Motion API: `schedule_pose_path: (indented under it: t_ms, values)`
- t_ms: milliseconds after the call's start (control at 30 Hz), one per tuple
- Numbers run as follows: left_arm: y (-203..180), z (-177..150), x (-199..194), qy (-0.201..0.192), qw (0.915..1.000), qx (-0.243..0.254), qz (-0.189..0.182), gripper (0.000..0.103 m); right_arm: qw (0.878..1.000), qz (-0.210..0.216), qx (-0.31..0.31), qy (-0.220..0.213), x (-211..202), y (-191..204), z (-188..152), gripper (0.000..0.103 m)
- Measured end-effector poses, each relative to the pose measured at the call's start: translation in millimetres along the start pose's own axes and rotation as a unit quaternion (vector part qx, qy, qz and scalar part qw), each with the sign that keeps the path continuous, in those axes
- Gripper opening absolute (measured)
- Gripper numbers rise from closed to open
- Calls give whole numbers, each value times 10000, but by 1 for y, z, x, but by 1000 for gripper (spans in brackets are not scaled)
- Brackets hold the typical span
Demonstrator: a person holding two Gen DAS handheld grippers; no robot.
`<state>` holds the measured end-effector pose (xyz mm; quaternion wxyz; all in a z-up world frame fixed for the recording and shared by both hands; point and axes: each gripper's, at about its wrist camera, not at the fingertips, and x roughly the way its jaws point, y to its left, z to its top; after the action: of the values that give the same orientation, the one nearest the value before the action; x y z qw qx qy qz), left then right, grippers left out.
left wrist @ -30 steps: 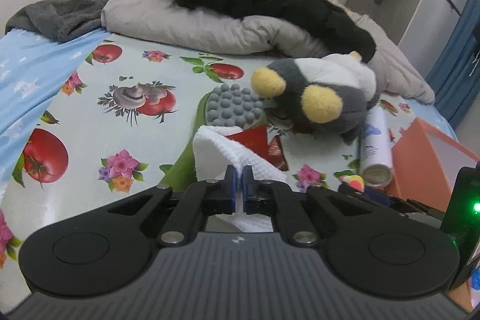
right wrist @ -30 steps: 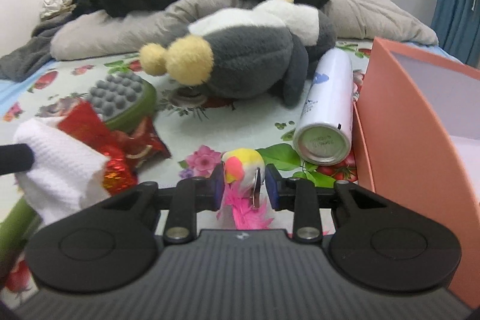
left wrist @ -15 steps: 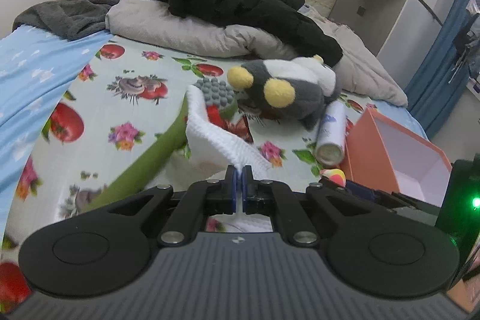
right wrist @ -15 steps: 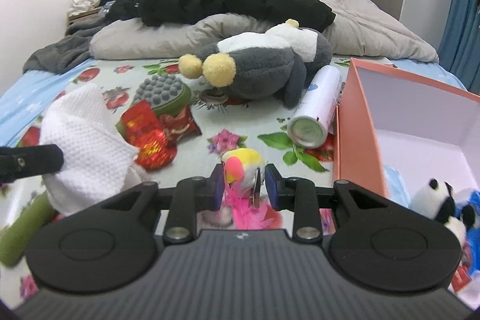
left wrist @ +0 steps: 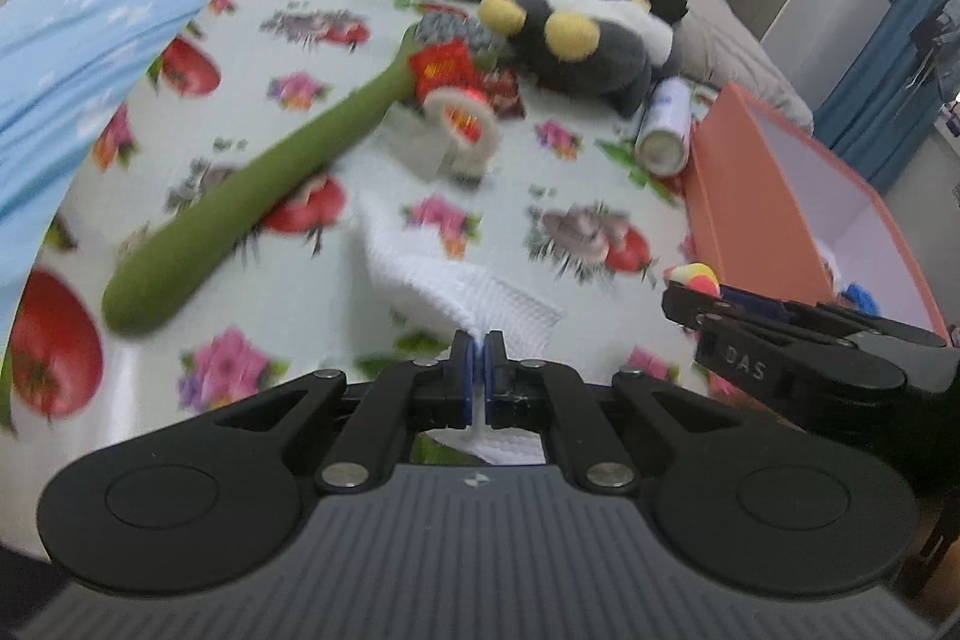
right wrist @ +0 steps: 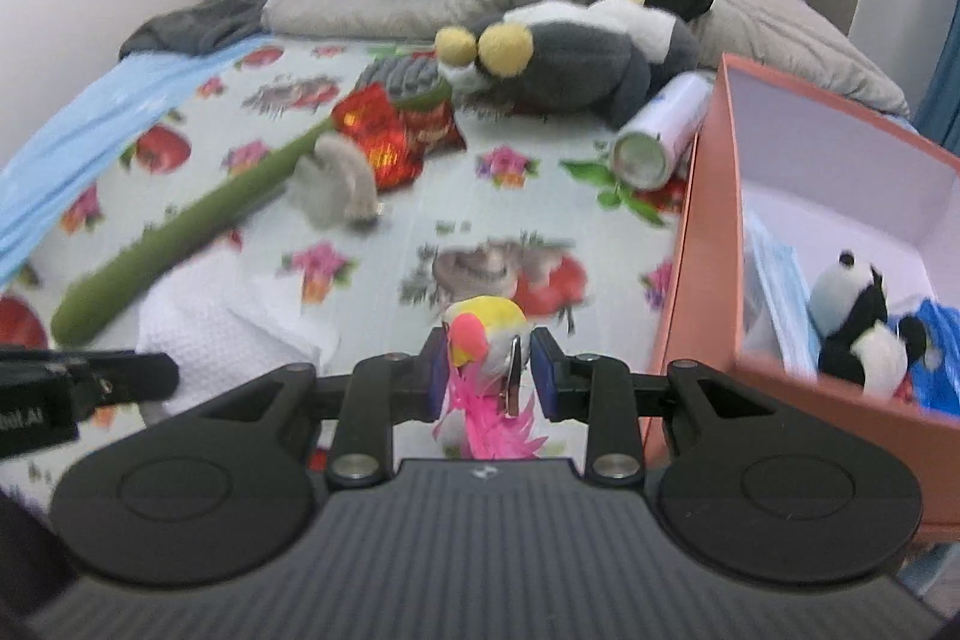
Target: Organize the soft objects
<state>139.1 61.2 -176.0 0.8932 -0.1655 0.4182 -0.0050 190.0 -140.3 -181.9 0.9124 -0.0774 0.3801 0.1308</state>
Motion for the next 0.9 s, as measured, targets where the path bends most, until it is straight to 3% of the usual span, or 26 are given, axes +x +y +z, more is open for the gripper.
schedule_pose_path:
  t_ms: [233,300,367,433,467,567,800,900]
  values:
    - [14,-17,-2,200,9997,76,135,8,9985,232,141,483,9,-5,-33,33]
    - [17,-19,-2,296,9993,148,171,23,9974,356,210,598,11,-7,-36,34]
    - [18,-19,-4,295,9992,214,178,52,9961,533,276,650,12,-10,-36,41]
    - [18,-20,-7,227,9990,340,193,56,9957,603,273,641,10,-10,-36,54]
    - [18,-20,-7,234,9987,394,206,58,9956,644,265,620,9,-11,-36,54]
    - [21,-17,-6,203,9987,431,204,66,9940,840,318,629,6,-15,-36,54]
    - [23,0,7,122,9979,570,291,73,9936,949,221,567,12,-15,-41,53]
    - [20,6,14,84,9976,620,307,74,9946,831,253,568,18,-17,-42,42]
